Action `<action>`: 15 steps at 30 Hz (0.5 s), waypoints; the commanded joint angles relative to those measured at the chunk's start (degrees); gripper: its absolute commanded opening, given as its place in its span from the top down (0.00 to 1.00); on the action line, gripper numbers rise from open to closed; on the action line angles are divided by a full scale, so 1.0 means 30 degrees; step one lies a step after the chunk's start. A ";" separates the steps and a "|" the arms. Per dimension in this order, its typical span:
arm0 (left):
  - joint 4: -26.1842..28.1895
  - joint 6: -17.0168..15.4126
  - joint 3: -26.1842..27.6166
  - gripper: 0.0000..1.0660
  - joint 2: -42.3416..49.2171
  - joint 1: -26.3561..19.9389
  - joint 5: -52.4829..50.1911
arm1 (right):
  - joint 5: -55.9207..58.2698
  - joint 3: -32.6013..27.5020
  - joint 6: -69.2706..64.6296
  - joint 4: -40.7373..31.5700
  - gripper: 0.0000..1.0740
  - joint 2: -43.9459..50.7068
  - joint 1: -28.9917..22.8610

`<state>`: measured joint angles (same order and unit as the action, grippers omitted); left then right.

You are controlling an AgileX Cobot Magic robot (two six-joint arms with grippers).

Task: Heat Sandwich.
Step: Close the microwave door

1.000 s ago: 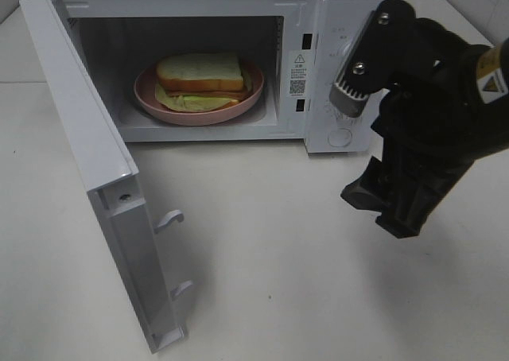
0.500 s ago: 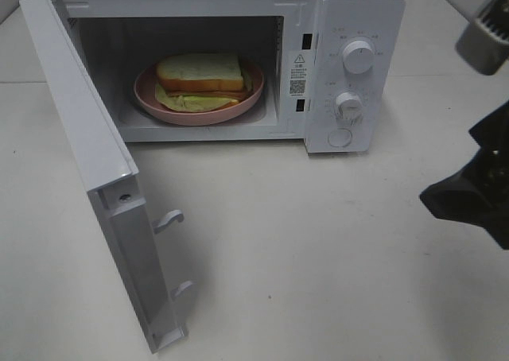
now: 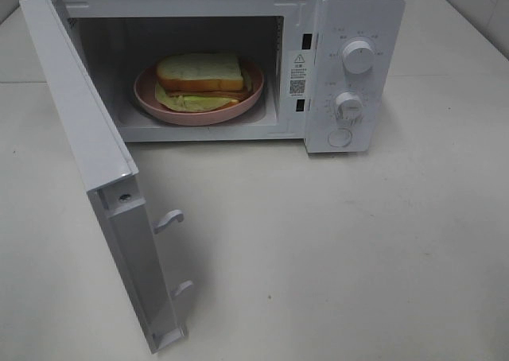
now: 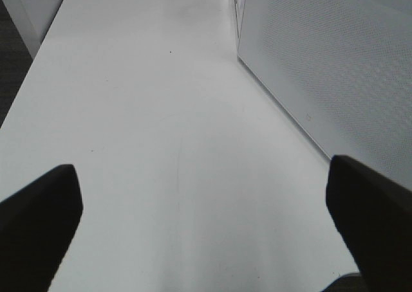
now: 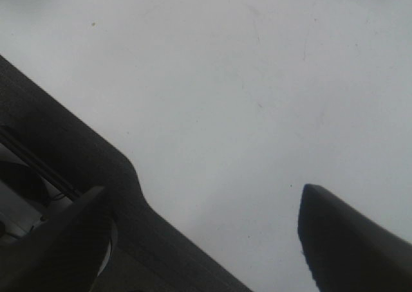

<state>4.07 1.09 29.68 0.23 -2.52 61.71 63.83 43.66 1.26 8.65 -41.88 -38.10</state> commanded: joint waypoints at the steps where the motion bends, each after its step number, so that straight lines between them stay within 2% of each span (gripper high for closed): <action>1: -0.0038 0.0000 -0.0019 0.08 0.0306 -0.0076 -0.0095 | 0.0955 -0.0134 -0.0516 0.0000 0.29 0.0917 0.0000; 6: -0.0038 0.0000 -0.0019 0.08 0.0306 -0.0076 -0.0095 | 0.1089 -0.0745 -0.0783 0.0172 0.29 0.2540 0.0019; 11: -0.0038 0.0000 -0.0019 0.08 0.0306 -0.0076 -0.0095 | 0.1127 -0.2464 -0.0802 0.0649 0.29 0.4278 0.1356; 12: -0.0038 0.0000 -0.0019 0.08 0.0306 -0.0076 -0.0095 | 0.0974 -0.3075 -0.0802 0.0611 0.29 0.4851 0.2330; 15: -0.0038 0.0000 -0.0019 0.08 0.0306 -0.0076 -0.0095 | 0.0573 -0.3877 -0.0802 0.0554 0.29 0.5825 0.3686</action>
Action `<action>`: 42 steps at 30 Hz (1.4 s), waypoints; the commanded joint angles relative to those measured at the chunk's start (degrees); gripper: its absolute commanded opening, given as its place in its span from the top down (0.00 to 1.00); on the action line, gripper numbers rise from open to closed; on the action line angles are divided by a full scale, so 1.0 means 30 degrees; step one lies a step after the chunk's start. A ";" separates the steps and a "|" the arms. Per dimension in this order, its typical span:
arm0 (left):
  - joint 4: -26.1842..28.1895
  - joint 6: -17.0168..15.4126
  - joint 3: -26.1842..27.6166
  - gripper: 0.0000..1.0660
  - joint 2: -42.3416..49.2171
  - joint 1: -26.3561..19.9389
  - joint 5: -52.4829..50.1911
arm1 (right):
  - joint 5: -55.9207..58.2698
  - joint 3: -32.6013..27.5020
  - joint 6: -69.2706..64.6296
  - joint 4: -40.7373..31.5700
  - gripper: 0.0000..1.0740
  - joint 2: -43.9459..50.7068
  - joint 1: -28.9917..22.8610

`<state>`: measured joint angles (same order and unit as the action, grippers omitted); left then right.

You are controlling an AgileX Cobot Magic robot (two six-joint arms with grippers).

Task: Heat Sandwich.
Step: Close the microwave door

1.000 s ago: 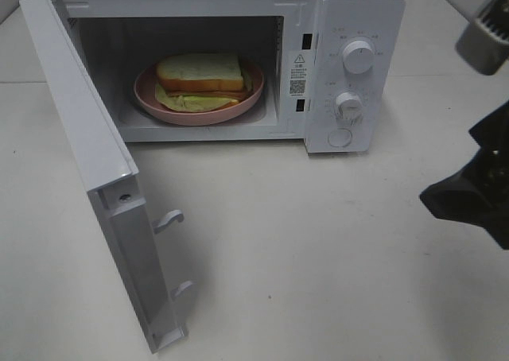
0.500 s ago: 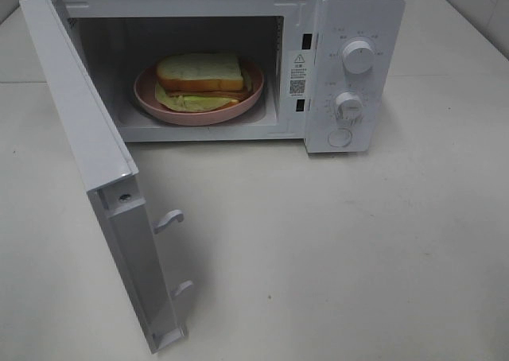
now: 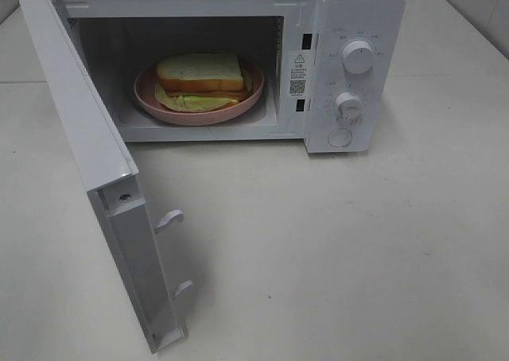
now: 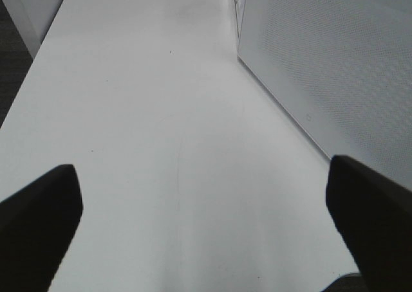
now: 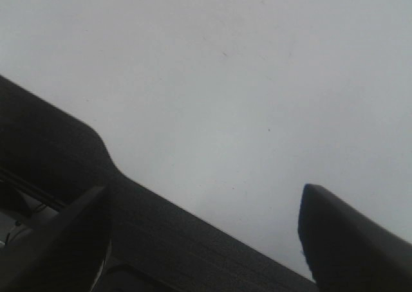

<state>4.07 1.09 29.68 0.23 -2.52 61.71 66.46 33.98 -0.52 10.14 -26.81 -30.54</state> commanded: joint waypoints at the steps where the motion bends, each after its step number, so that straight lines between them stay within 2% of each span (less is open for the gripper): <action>1: -0.0038 0.0000 -0.0019 0.08 0.0306 -0.0076 -0.0095 | -0.0306 -0.0649 -0.0210 0.0057 0.29 0.0802 0.1165; 6: -0.0038 0.0000 -0.0019 0.08 0.0306 -0.0076 -0.0095 | -0.1719 -0.1184 -0.0516 -0.0115 0.29 0.3304 0.4278; 11: -0.0038 0.0000 -0.0019 0.08 0.0306 -0.0076 -0.0095 | -0.2502 -0.1184 -0.1356 -0.0592 0.29 0.4393 0.5405; 15: -0.0038 0.0000 -0.0019 0.08 0.0306 -0.0076 -0.0095 | -0.2960 -0.1662 -0.1509 -0.0955 0.29 0.5997 0.7563; 25: -0.0038 0.0000 -0.0019 0.08 0.0306 -0.0076 -0.0095 | -0.3094 -0.1853 -0.0955 -0.1375 0.29 0.8575 0.9320; 29: -0.0038 0.0000 -0.0019 0.08 0.0306 -0.0076 -0.0095 | -0.3113 -0.1872 -0.0458 -0.1795 0.30 0.9549 0.9511; 42: -0.0038 0.0000 -0.0019 0.08 0.0306 -0.0076 -0.0095 | -0.3113 -0.1872 -0.0497 -0.1814 0.30 0.9549 0.9511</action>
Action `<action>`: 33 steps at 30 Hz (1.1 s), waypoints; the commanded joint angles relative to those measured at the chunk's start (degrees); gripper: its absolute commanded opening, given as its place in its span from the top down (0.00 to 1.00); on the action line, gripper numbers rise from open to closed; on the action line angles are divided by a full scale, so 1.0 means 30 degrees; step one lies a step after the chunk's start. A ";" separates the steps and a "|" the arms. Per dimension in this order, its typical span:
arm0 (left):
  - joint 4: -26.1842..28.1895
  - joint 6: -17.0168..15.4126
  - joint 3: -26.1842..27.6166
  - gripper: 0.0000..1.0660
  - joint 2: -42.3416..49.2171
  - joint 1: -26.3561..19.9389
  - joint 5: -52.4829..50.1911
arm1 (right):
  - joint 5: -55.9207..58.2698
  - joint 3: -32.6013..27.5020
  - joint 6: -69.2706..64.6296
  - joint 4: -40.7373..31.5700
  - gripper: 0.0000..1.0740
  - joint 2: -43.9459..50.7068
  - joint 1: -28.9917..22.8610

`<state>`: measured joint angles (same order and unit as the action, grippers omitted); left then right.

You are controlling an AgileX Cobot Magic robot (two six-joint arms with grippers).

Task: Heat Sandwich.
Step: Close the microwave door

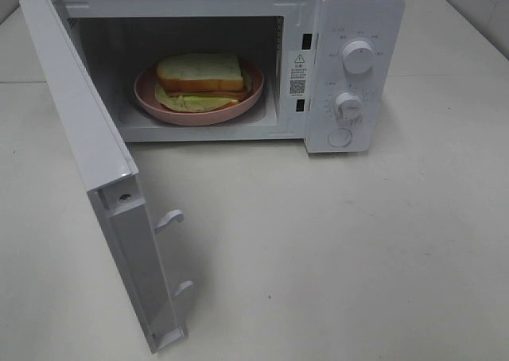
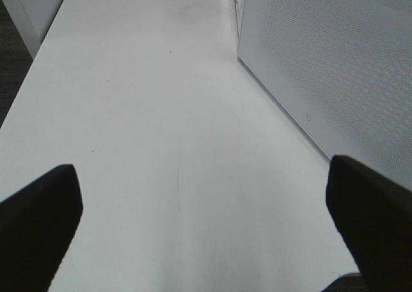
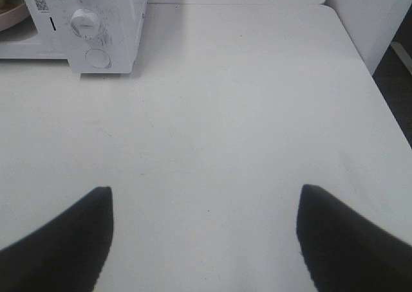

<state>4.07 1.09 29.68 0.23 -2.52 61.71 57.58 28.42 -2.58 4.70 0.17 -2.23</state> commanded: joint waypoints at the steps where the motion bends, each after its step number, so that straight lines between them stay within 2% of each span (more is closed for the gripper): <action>1: -0.0038 0.0000 -0.0019 0.08 0.0306 -0.0076 -0.0095 | -0.0153 -0.0019 0.0191 0.0000 0.30 0.0554 0.0076; 33: -0.0038 0.0000 -0.0019 0.08 0.0306 -0.0076 -0.0095 | -0.0153 -0.0019 0.0191 0.0000 0.30 0.0554 0.0076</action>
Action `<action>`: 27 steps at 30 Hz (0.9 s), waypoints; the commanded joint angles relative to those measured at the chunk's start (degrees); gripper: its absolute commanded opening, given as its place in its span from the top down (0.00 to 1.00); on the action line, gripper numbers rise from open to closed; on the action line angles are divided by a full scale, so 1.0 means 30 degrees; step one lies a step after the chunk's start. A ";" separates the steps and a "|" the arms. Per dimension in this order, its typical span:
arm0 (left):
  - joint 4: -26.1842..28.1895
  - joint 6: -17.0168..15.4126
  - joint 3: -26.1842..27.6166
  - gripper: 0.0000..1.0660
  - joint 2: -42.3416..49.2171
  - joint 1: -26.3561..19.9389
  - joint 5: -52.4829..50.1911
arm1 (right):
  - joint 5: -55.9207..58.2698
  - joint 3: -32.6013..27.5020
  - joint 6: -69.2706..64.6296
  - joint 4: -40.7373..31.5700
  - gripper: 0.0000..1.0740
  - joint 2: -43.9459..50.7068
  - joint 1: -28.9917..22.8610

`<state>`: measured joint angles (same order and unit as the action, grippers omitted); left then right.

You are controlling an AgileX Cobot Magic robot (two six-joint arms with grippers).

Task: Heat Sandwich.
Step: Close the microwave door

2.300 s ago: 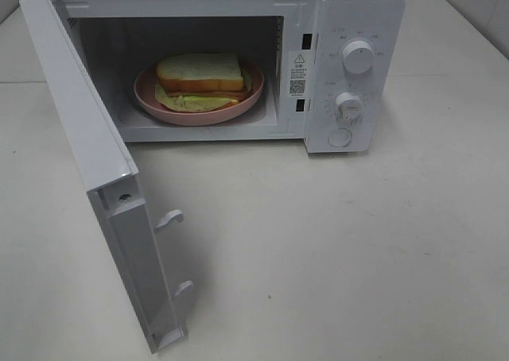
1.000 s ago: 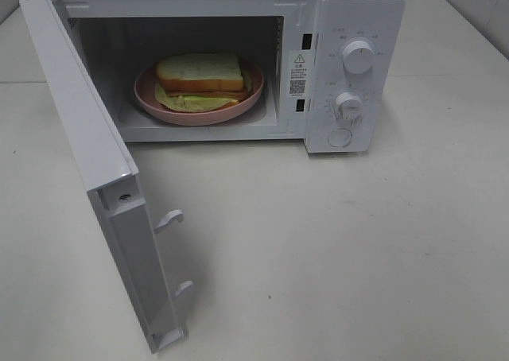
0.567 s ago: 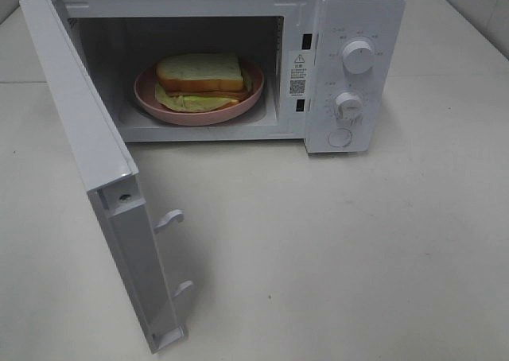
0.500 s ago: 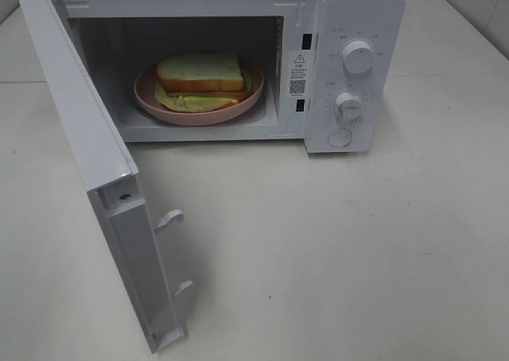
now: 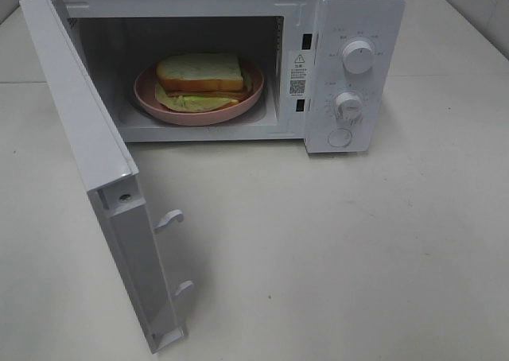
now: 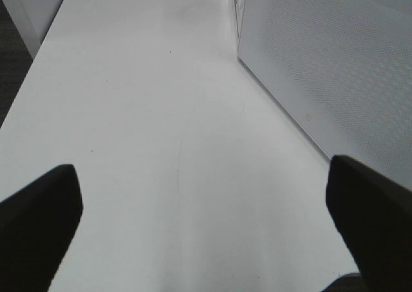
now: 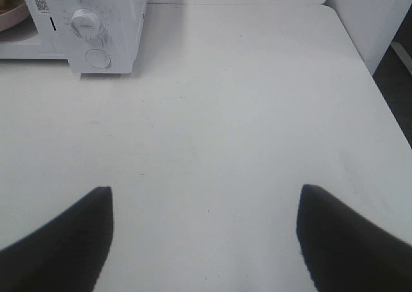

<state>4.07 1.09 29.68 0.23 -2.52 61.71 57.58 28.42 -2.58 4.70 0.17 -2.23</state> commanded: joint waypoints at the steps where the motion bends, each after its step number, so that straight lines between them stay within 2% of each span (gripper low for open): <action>1: -0.0038 -0.0019 -0.0019 0.08 0.0306 -0.0076 -0.0095 | -0.0153 -0.0019 0.0191 0.0000 0.30 0.0554 0.0076; 14: -0.0019 0.0000 0.0210 0.08 -0.0726 -0.0076 -0.0267 | -0.0153 -0.0019 0.0191 0.0000 0.30 0.0554 0.0076; 20: -0.0115 0.0000 0.0707 0.10 -0.3209 -0.0076 -0.1585 | -0.0153 -0.0019 0.0191 0.0000 0.30 0.0554 0.0076; 24: -0.0115 -0.0038 0.0707 0.21 -0.4717 -0.0076 -0.2998 | -0.0153 -0.0019 0.0191 0.0000 0.30 0.0554 0.0076; 25: -0.0115 -0.0057 0.0707 0.25 -0.5118 -0.0076 -0.3361 | -0.0153 -0.0019 0.0191 0.0000 0.30 0.0554 0.0076; 27: -0.0115 -0.0057 0.0707 0.42 -0.6226 -0.0076 -0.4526 | -0.0153 -0.0019 0.0191 0.0000 0.30 0.0554 0.0076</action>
<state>4.01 1.09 31.46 -15.99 -2.52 52.02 57.58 28.42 -2.58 4.70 0.17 -2.23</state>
